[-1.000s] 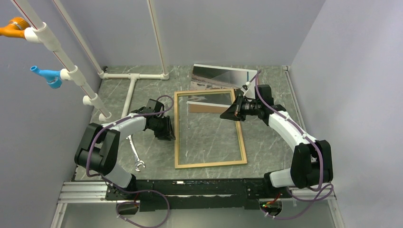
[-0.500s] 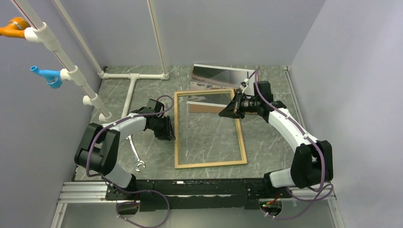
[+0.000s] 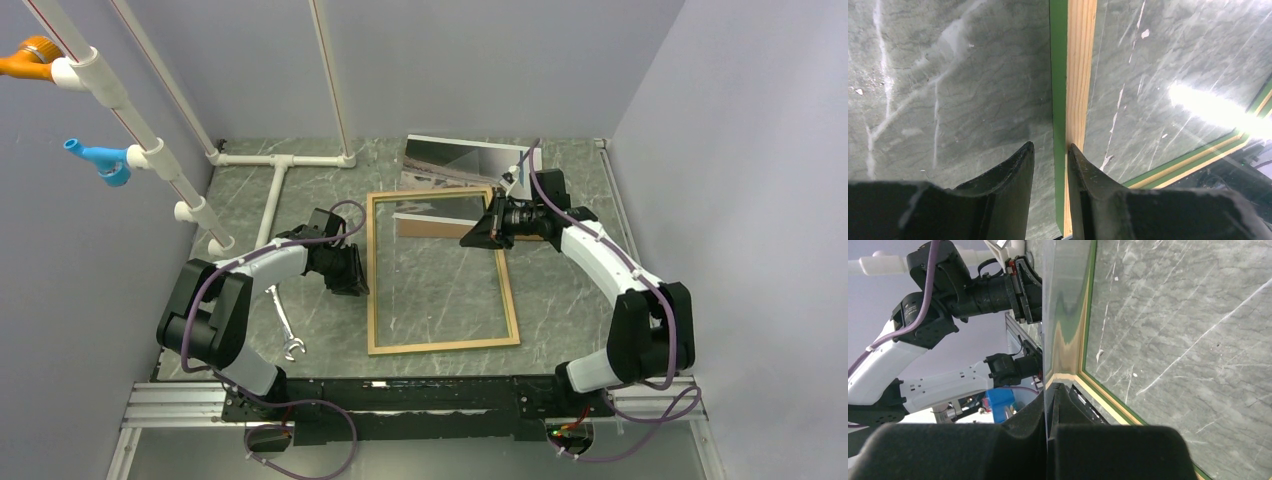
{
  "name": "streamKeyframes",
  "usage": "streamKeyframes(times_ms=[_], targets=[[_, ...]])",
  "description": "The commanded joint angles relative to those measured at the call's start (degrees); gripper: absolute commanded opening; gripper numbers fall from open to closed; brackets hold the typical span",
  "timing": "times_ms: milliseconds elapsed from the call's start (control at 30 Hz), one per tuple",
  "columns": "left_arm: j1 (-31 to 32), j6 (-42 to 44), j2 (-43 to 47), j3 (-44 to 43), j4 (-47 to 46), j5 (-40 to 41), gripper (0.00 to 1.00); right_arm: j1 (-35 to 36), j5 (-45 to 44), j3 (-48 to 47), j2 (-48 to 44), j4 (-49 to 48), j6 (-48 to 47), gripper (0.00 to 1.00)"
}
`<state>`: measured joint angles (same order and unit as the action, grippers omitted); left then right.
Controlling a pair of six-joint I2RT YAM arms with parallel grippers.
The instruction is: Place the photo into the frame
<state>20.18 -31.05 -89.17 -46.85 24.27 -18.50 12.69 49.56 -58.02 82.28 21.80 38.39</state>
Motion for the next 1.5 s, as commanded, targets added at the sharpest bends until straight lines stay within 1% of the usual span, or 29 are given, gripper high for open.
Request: streamKeyframes(times_ms=[0, 200, 467, 633, 833, 1000, 1100, 1467], targets=[[0.6, 2.0, -1.3, 1.3, 2.0, 5.3, 0.34, 0.5, 2.4, -2.1, 1.0, 1.8, -2.5, 0.0], [0.7, 2.0, -1.4, 1.4, 2.1, 5.4, 0.34, 0.6, 3.4, -2.3, 1.7, 0.7, -3.3, 0.0], [0.9, 2.0, -1.7, 1.4, 2.0, 5.4, 0.34, 0.7, 3.9, -5.6, 3.7, 3.5, -6.8, 0.0], [1.1, 2.2, -2.1, 1.2, 2.2, 5.5, 0.34, 0.9, 3.9, -6.1, 4.6, 1.8, -5.8, 0.0], [1.1, 2.5, -2.3, 0.8, 2.6, 5.6, 0.33, 1.3, 4.2, -3.6, 5.3, -0.9, -4.2, 0.0], [1.2, 2.8, -2.4, 0.3, 3.0, 5.9, 0.34, 1.5, 4.0, -2.1, 5.8, -1.0, -4.9, 0.0], [1.2, 2.9, -2.6, 0.1, 3.1, 5.8, 0.34, 1.4, 3.3, -2.0, 6.2, 0.5, -6.4, 0.0], [1.5, 3.0, -2.8, -0.3, 3.5, 6.1, 0.33, 1.5, -3.4, -3.7, 8.5, 8.2, -13.6, 0.0]])
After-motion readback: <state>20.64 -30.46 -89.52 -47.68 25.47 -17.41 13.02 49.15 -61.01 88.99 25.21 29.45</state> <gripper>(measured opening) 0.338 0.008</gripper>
